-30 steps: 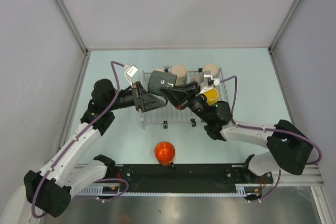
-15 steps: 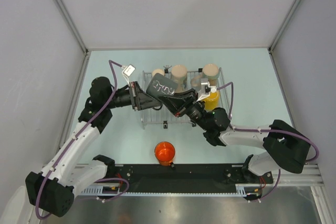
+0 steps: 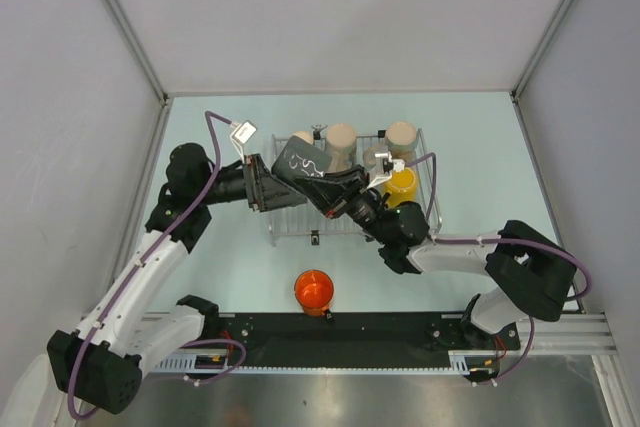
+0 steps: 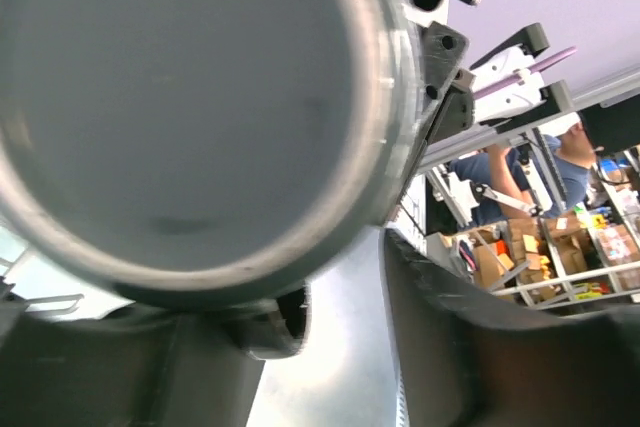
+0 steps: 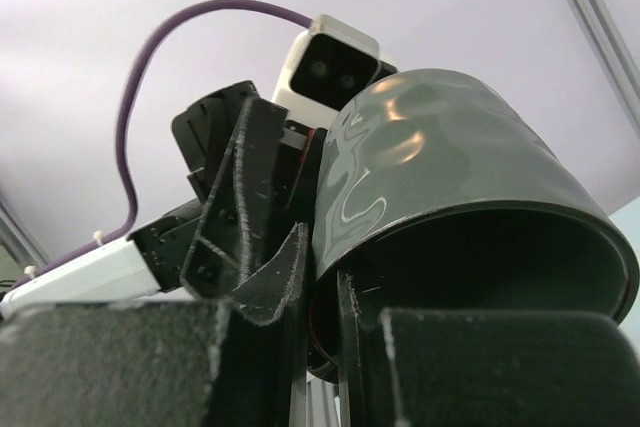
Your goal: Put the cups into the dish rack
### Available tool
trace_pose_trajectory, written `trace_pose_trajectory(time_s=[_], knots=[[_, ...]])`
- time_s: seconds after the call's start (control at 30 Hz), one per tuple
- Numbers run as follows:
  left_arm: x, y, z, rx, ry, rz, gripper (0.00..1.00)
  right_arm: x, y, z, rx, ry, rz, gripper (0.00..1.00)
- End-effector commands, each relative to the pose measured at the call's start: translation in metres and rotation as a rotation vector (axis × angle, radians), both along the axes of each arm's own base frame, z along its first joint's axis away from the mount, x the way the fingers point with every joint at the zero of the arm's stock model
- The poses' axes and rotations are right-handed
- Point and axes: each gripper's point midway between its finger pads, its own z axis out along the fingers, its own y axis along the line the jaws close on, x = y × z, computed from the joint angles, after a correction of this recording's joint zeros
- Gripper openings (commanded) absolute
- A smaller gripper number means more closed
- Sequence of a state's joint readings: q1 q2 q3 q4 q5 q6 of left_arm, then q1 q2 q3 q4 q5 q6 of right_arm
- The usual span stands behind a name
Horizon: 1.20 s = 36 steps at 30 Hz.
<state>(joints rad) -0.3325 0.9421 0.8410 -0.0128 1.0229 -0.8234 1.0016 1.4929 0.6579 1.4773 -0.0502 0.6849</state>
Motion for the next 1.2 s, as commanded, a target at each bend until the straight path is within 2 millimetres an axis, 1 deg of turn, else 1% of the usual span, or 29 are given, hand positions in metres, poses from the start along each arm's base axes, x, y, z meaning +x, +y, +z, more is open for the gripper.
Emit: trace_pose_trajectory(time_s=[0.0, 0.03, 0.1, 0.13, 0.2, 0.23, 0.3, 0.5, 0.6, 0.63, 0.67, 0.73, 0.77, 0.83, 0.87, 0.9, 1.0, 1.17], knots=[[0.016, -0.002, 0.064, -0.088, -0.316, 0.065, 0.62, -0.093, 0.028, 0.005, 0.009, -0.114, 0.397, 0.00], [0.015, -0.002, 0.064, -0.088, -0.314, 0.062, 0.61, -0.094, 0.029, 0.005, 0.007, -0.114, 0.400, 0.00], [0.015, -0.002, 0.062, -0.087, -0.311, 0.063, 0.53, -0.094, 0.030, 0.005, 0.008, -0.116, 0.403, 0.00], [0.015, -0.002, 0.062, -0.086, -0.314, 0.069, 0.44, -0.094, 0.031, 0.004, 0.006, -0.113, 0.404, 0.00], [0.017, -0.001, 0.060, -0.077, -0.316, 0.082, 0.30, -0.094, 0.030, 0.005, 0.008, -0.118, 0.397, 0.00], [0.017, -0.001, 0.061, -0.077, -0.322, 0.088, 0.16, -0.094, 0.029, 0.005, 0.007, -0.117, 0.395, 0.00], [0.020, 0.001, 0.059, -0.062, -0.319, 0.112, 0.01, -0.095, 0.027, 0.006, 0.011, -0.121, 0.394, 0.00], [0.017, 0.003, 0.064, -0.061, -0.355, 0.116, 0.01, -0.096, 0.022, 0.006, 0.008, -0.127, 0.386, 0.00], [0.019, 0.004, 0.062, -0.032, -0.372, 0.123, 0.01, -0.094, 0.018, 0.005, 0.004, -0.121, 0.384, 0.00], [0.022, 0.005, 0.062, -0.020, -0.379, 0.136, 0.01, -0.094, 0.014, 0.007, 0.008, -0.120, 0.385, 0.04], [0.023, 0.006, 0.062, -0.007, -0.390, 0.141, 0.01, -0.089, 0.011, 0.007, 0.006, -0.107, 0.380, 0.12], [0.029, 0.010, 0.061, 0.042, -0.409, 0.170, 0.01, -0.088, 0.007, 0.002, -0.005, -0.090, 0.373, 0.21], [0.030, 0.010, 0.061, 0.051, -0.412, 0.172, 0.01, -0.087, 0.002, 0.004, -0.008, -0.088, 0.363, 0.22], [0.031, 0.012, 0.060, 0.068, -0.413, 0.176, 0.01, -0.083, -0.003, -0.004, -0.027, -0.072, 0.328, 0.22], [0.032, 0.012, 0.058, 0.074, -0.412, 0.180, 0.01, -0.083, -0.008, -0.001, -0.028, -0.071, 0.315, 0.25], [0.033, 0.012, 0.057, 0.080, -0.419, 0.185, 0.01, -0.083, -0.009, -0.005, -0.041, -0.068, 0.301, 0.25], [0.036, 0.014, 0.053, 0.095, -0.416, 0.199, 0.01, -0.080, -0.015, -0.005, -0.053, -0.058, 0.271, 0.26], [0.035, 0.015, 0.054, 0.083, -0.419, 0.211, 0.01, -0.078, -0.022, -0.009, -0.058, -0.046, 0.248, 0.39]])
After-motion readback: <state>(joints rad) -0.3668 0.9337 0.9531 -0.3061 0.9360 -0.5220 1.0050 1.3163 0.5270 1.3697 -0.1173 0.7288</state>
